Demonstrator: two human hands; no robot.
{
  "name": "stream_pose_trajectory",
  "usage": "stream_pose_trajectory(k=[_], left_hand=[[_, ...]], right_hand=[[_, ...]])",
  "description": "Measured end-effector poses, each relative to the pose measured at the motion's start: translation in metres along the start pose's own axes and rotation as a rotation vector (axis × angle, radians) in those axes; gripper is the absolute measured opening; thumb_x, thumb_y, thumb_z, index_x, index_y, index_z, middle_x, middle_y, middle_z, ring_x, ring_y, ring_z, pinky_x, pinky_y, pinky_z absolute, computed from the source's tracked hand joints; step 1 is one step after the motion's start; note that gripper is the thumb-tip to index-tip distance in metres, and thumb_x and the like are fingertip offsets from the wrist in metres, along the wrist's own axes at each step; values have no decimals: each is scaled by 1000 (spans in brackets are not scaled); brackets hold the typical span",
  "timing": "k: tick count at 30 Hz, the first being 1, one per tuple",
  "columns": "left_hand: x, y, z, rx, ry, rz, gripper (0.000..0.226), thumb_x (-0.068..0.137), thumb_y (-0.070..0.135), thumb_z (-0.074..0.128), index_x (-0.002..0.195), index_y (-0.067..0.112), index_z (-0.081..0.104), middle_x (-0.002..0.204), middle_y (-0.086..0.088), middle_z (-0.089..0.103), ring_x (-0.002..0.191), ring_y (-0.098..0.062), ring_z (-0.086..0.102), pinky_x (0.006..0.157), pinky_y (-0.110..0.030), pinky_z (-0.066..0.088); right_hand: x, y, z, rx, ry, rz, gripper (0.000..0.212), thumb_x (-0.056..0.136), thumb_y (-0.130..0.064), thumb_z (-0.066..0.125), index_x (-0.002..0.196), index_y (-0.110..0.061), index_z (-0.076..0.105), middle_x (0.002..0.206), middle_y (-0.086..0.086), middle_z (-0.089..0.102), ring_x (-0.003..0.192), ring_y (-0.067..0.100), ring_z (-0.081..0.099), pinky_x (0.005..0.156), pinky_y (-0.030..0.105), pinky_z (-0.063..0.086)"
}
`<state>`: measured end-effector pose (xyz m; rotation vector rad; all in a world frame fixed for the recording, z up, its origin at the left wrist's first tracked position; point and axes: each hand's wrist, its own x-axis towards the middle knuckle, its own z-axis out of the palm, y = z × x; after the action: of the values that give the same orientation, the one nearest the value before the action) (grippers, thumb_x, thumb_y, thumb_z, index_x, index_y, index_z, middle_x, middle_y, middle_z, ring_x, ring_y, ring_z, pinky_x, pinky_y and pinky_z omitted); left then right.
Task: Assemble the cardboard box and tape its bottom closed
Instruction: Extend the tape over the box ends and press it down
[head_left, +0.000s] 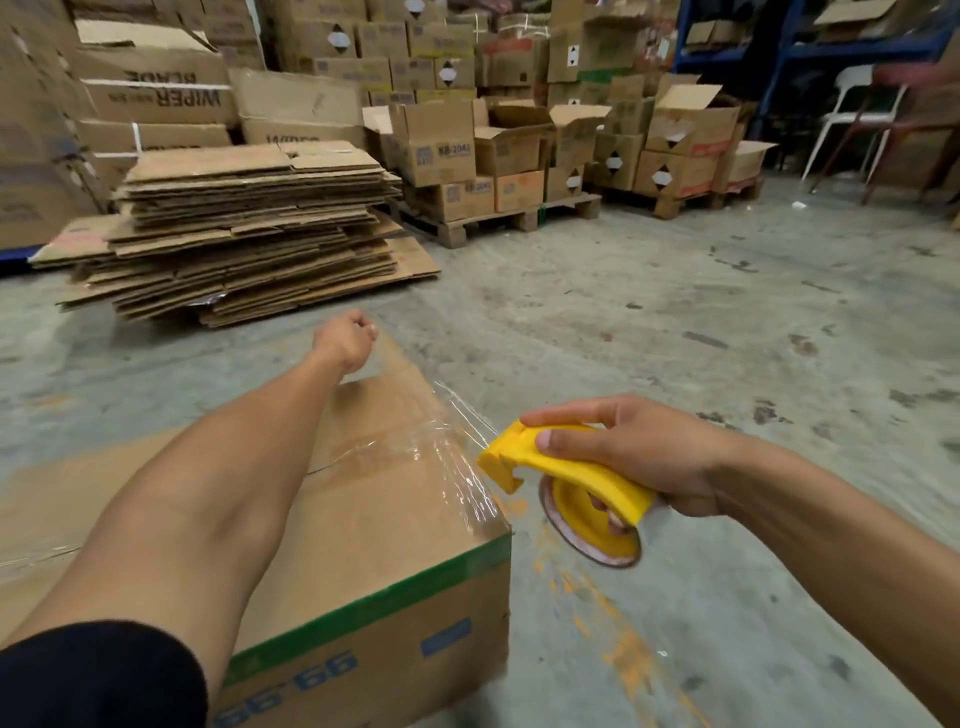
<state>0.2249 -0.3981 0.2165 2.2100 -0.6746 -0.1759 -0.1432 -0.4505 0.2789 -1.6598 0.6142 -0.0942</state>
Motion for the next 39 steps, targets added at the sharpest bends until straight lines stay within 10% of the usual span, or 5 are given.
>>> stream_pose_trajectory(k=[10,14,28,33,39], left_hand=[[61,-1,13,24,-71,6,21,99,18,38,99,16,59,116,-6,58,110,-33,51,94,-39,41],[71,-11,26,3,-144,22,17,99,17,40,93,16,55,119,-9,62,91,-40,58,64,-29,38],[86,-40,50,-123,-280,70,19,100,19,43,86,18,56,75,-7,48,53,-19,33,49,-21,22],[83,-50,54,15,-341,146,12,96,15,51,94,14,63,93,-10,62,81,-27,55,59,-27,39],[87,-59,49,262,-461,156,48,95,27,56,139,10,48,148,-16,45,134,-32,44,106,-32,35]], right_hand=[[40,-13,46,76,174,-28,29,88,-26,70,116,-27,68,74,4,67,36,8,53,48,25,47],[42,-17,60,131,204,11,30,88,-27,70,117,-26,68,74,6,70,36,8,55,46,23,47],[37,-18,105,-68,366,87,32,85,-35,71,117,-33,69,81,-7,69,56,2,63,60,21,53],[34,-14,108,-35,352,132,28,88,-28,69,116,-31,68,75,15,73,53,18,62,52,23,53],[43,-12,109,-195,403,128,27,83,-41,72,110,-41,71,100,-6,74,82,8,67,78,22,56]])
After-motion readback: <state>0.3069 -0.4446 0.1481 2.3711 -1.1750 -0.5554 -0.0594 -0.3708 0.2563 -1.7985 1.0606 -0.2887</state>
